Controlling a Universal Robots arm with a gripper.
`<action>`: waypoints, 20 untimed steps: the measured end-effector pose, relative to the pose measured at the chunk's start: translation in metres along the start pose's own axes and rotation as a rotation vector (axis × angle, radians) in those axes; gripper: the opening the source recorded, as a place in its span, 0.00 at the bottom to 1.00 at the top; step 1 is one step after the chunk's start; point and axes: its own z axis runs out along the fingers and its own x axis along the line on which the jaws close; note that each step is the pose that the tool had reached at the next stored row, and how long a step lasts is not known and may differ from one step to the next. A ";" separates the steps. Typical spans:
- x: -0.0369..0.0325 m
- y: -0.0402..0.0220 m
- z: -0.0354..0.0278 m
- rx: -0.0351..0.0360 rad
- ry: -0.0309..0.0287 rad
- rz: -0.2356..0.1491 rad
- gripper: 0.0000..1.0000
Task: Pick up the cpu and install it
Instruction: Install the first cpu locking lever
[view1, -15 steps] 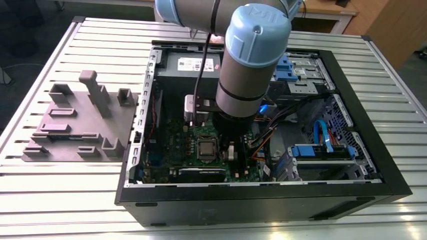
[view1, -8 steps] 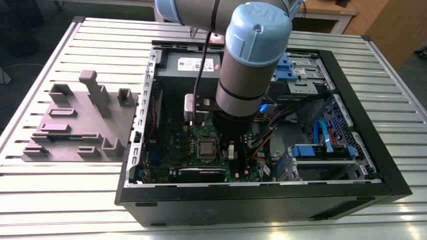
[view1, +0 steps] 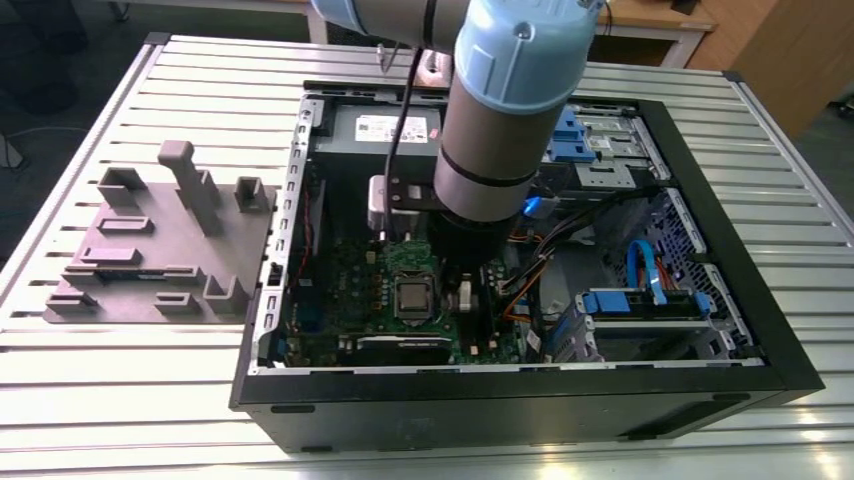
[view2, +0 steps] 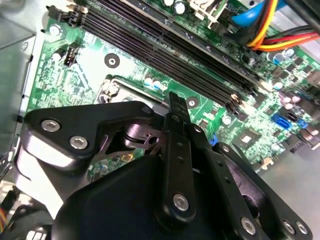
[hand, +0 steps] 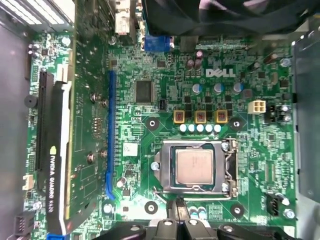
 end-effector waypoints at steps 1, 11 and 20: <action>0.0001 0.0001 -0.0023 0.0000 -0.0001 0.000 0.10; 0.0007 0.0007 -0.0184 0.0001 -0.0017 0.000 0.10; 0.0007 0.0007 -0.0185 0.0000 -0.0067 0.000 0.10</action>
